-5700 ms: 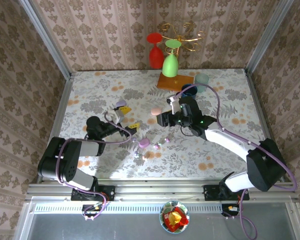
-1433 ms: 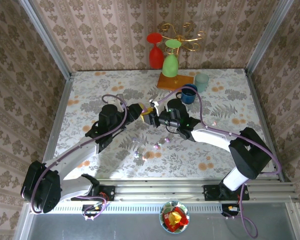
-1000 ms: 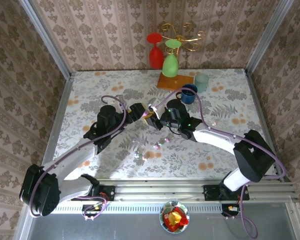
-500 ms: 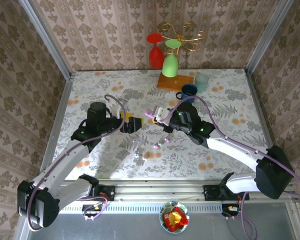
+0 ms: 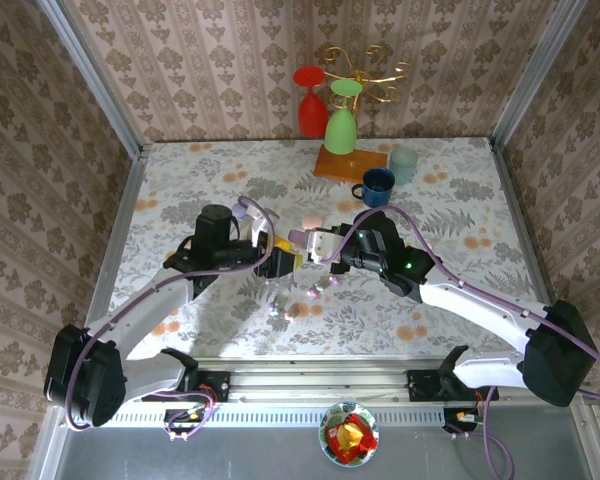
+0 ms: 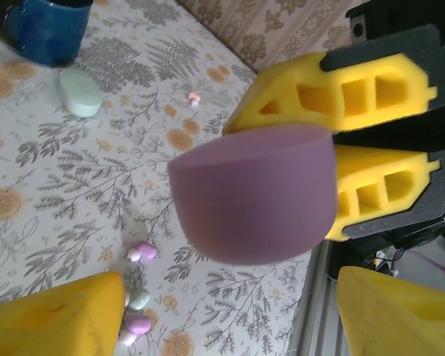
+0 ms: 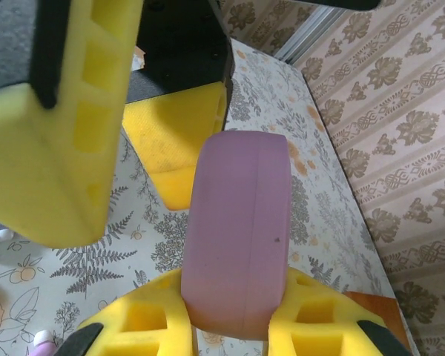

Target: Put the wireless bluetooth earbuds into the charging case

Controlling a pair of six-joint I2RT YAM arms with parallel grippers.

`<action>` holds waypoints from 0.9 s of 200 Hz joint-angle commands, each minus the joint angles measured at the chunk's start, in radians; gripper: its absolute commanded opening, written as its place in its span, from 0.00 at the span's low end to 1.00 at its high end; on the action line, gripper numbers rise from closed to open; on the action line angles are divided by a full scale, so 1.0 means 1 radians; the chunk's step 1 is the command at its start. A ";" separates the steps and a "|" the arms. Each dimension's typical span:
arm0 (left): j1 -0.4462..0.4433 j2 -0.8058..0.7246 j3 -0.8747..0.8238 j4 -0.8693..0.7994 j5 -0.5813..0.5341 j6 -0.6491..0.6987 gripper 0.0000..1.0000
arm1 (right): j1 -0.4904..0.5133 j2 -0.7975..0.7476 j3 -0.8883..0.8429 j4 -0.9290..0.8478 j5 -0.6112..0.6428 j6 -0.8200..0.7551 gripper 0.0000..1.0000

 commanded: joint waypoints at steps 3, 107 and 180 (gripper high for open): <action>-0.004 -0.003 -0.002 0.119 0.078 -0.051 0.71 | 0.007 -0.025 -0.002 -0.014 -0.044 -0.017 0.08; -0.009 0.019 -0.002 0.191 0.086 -0.100 0.48 | 0.015 -0.015 0.008 -0.011 -0.075 0.000 0.08; -0.015 0.014 -0.050 0.258 0.092 0.002 0.25 | 0.008 -0.033 0.005 -0.010 -0.091 0.026 0.50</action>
